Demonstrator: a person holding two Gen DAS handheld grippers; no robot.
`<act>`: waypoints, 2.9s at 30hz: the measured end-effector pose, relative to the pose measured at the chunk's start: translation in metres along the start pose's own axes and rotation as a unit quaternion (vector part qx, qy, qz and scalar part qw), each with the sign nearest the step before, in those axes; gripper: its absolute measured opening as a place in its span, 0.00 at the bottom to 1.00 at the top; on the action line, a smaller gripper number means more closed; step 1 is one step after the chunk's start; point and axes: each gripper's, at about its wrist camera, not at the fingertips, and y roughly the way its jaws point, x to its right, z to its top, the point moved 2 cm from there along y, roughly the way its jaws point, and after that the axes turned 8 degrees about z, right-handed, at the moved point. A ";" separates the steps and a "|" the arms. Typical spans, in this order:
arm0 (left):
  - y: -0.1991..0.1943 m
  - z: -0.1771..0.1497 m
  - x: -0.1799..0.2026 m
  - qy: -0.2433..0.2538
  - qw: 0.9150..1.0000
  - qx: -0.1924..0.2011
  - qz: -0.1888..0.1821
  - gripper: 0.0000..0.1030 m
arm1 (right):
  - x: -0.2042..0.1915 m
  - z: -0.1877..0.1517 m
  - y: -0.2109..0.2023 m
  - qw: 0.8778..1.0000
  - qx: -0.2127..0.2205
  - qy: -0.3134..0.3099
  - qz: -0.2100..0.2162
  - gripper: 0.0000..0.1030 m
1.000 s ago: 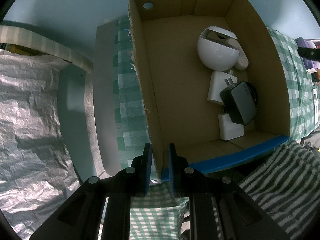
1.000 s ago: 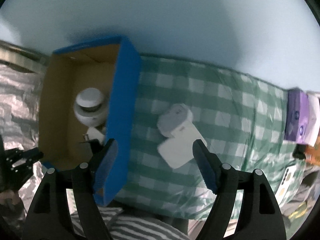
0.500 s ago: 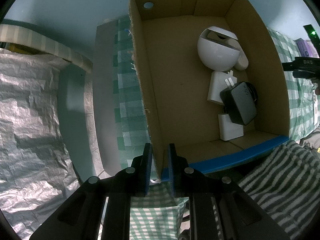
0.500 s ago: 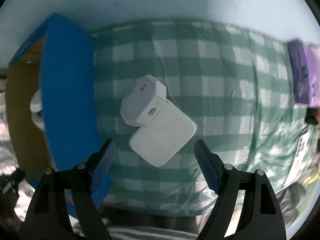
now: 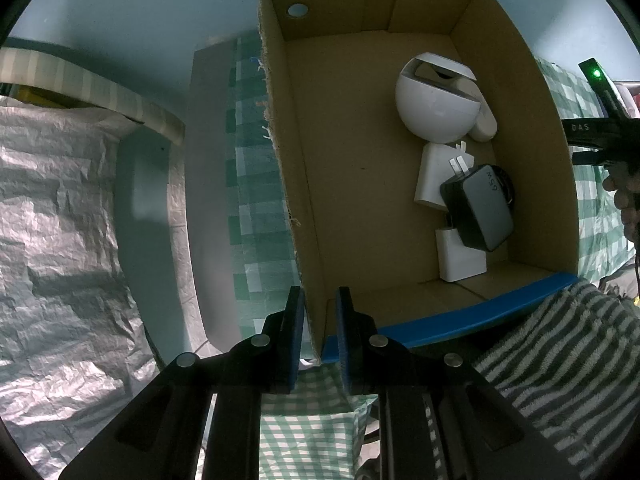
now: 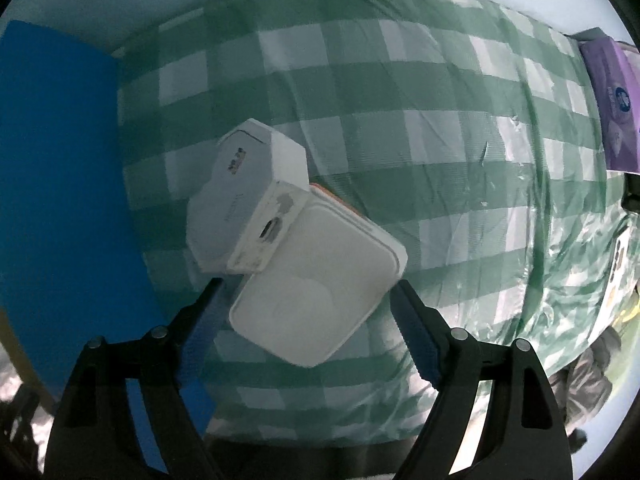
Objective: Flip cup upside down
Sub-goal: 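Move the right gripper to the white power bank and grasp it, then lift the white power bank with the right gripper and carry it over the box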
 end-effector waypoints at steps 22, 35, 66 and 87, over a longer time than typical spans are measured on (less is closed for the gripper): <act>0.000 0.002 -0.001 0.003 1.000 -0.001 0.005 0.15 | 0.022 -0.057 0.023 0.974 -0.050 -0.218 -0.032 0.63; 0.000 0.002 -0.001 0.005 1.000 -0.002 0.008 0.17 | 0.018 -0.049 0.005 0.979 -0.013 -0.201 -0.026 0.65; -0.005 0.005 0.001 0.005 1.000 0.006 -0.003 0.18 | -0.004 -0.027 -0.030 0.976 0.000 -0.215 -0.038 0.62; 0.005 0.005 -0.010 -0.026 0.999 -0.003 -0.025 0.18 | -0.084 -0.062 -0.139 0.957 0.051 -0.284 0.018 0.62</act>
